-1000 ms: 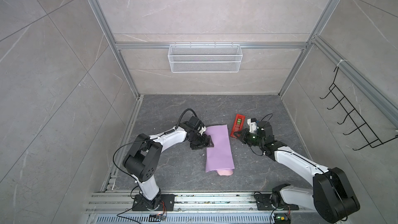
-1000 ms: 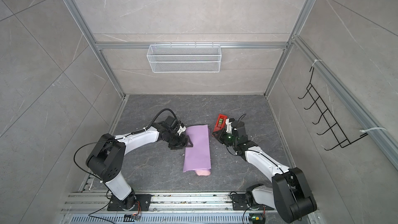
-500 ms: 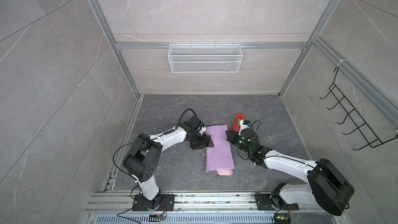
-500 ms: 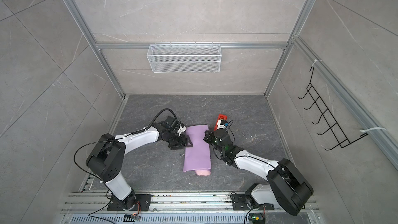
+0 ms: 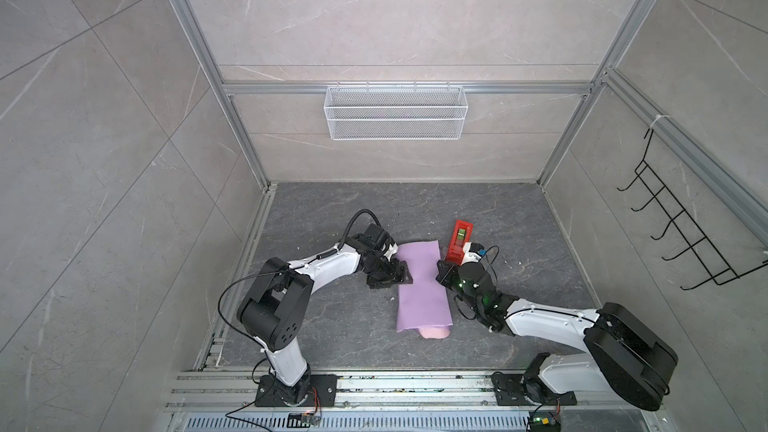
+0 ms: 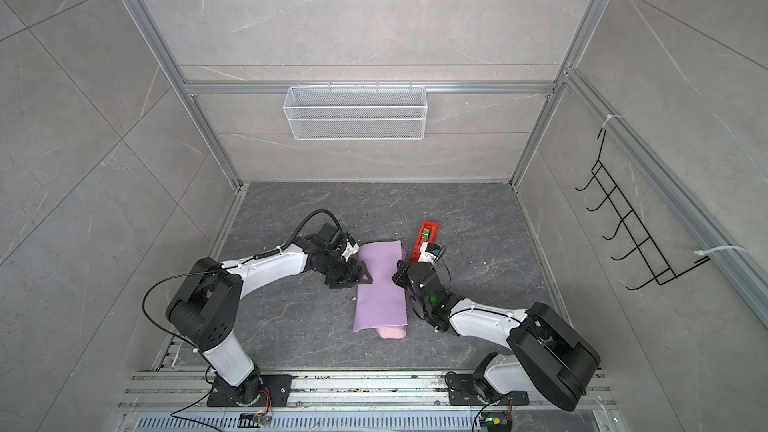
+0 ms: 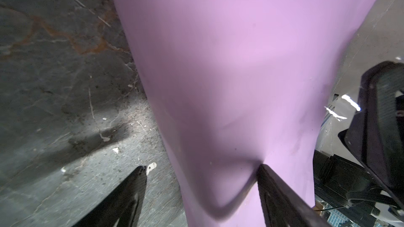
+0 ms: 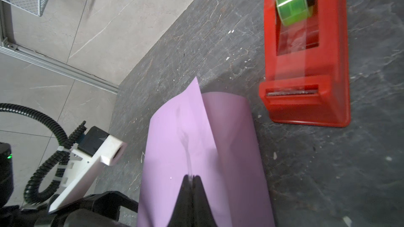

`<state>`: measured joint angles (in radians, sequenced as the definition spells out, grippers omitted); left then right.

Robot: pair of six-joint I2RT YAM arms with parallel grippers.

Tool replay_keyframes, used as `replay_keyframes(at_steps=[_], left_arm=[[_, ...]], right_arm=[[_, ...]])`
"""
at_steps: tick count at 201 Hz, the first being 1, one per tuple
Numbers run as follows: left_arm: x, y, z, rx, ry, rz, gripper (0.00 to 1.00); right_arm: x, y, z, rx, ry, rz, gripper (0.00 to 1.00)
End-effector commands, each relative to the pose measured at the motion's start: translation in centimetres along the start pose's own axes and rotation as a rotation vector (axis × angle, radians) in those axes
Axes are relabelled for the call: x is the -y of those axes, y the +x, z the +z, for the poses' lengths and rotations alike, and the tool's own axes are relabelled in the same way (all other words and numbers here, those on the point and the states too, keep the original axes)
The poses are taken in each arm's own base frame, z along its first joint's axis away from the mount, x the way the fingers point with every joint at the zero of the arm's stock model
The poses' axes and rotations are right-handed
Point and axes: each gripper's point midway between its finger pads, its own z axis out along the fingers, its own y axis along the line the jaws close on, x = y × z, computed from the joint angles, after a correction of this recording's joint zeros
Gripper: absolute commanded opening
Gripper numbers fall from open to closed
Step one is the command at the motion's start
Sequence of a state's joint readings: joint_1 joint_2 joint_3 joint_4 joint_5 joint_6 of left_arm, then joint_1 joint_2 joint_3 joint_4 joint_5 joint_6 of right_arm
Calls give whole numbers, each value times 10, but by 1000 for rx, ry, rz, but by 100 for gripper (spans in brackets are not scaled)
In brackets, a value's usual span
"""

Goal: Wrap the gift box in paper
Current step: 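Carry the tape strip with the right gripper toward the paper seam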

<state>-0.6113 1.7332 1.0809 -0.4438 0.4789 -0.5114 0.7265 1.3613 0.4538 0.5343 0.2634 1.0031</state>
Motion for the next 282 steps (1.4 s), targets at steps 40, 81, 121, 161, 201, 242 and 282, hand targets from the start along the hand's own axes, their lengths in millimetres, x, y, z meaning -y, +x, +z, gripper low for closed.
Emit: replay_keyframes(at_steps=[40,81,121,161,201,242,282], left_arm=[[-39,24,19,-82,-148,-38,81],[-39,25,19,-83,-145,-39,81],[-39,25,20,-82,-144,-40,81],[-40,25,21,-86,-141,-41,81],[-40,25,21,-85,-141,-43,81],[-39,25,21,-84,-139,-42,81],[-39,25,21,-84,-139,-42,81]], right_arm=[[16,4,1,25,39,0,0],[24,7,-1,22,55,-7,0],[28,10,-1,10,59,-18,0],[29,13,-1,1,59,-22,0],[30,14,-1,-5,66,-27,7],[33,15,-2,-12,76,-29,12],[35,16,-4,-16,83,-31,18]])
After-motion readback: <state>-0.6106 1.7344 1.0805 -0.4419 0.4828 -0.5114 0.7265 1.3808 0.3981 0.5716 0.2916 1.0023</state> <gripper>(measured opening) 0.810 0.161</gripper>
